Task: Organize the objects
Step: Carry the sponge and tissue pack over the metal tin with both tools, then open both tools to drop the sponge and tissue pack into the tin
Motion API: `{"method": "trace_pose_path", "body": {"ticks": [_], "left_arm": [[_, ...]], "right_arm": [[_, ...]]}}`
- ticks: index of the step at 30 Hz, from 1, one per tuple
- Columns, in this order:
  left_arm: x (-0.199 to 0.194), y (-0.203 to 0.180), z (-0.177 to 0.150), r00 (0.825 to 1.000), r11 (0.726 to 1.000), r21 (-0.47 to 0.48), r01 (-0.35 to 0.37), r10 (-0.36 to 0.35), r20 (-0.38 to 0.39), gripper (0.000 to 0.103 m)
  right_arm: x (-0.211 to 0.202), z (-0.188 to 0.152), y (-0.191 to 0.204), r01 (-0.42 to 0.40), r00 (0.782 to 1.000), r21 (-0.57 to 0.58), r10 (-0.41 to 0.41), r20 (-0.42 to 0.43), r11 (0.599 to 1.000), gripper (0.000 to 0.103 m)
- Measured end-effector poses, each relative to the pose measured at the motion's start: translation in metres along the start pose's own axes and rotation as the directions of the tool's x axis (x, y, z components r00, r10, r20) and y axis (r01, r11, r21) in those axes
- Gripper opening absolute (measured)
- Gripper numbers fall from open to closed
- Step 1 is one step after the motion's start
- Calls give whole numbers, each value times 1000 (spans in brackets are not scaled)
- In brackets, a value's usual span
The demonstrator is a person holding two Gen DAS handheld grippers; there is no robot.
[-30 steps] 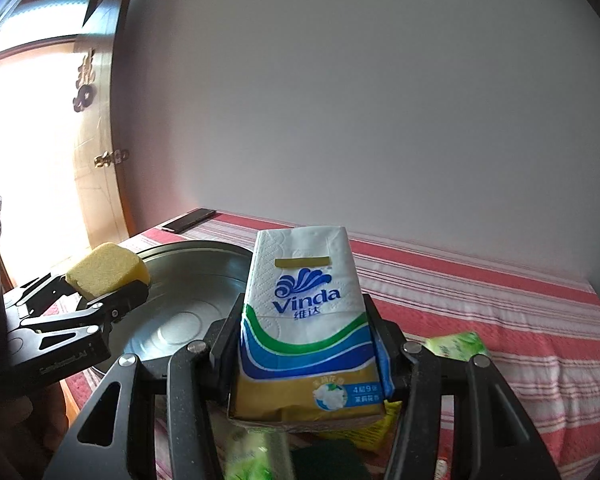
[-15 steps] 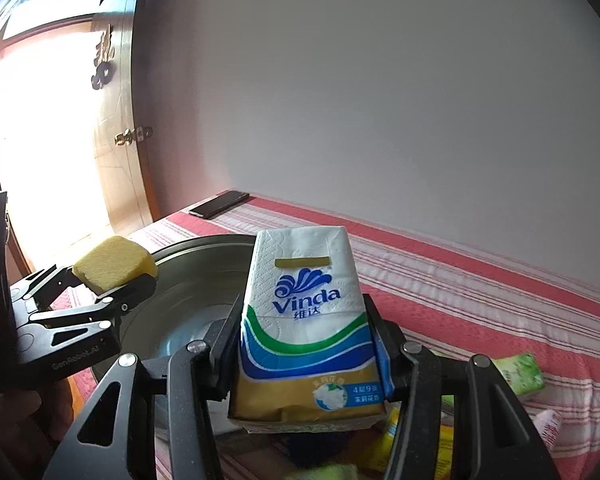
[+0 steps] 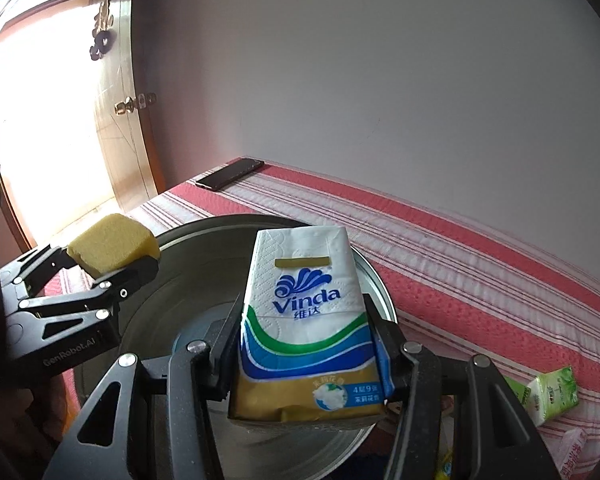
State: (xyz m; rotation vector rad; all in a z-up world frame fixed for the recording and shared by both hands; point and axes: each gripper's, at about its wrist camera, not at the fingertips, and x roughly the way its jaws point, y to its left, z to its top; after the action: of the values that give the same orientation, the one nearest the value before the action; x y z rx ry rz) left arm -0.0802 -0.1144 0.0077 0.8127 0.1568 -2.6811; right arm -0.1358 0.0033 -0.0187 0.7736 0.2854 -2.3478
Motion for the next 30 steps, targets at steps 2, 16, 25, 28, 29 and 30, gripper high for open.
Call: {"method": "trace_pose_path", "body": {"ticks": [2,16,25,28,29,30], "left_arm": [[2,0,1,1000,1000,3,1,-1,-6,72],[21,5,9,999,1000,15,-27,28,-37,73],[30,2,13,998,999,40,-29,32,-62,73],[34,2,14,997,998,48,-33,36,-70,73],[35,3,15,997,998,51,-34,38,-73,73],[36,3,15,997,998,53,-34,38,-74,73]], "right_arm": [[6,3,0,3,1000,-2,-3,-10,1000,54],[26,11,-3,26,999,1,-26,-45,1000,55],[34,12,-5,36,997,5,-36,-63,999,55],[35,13,-7,40,997,5,-39,-70,999,54],[35,13,-7,41,997,6,-40,-73,999,54],[37,14,-7,41,996,6,-41,-76,999,54]]}}
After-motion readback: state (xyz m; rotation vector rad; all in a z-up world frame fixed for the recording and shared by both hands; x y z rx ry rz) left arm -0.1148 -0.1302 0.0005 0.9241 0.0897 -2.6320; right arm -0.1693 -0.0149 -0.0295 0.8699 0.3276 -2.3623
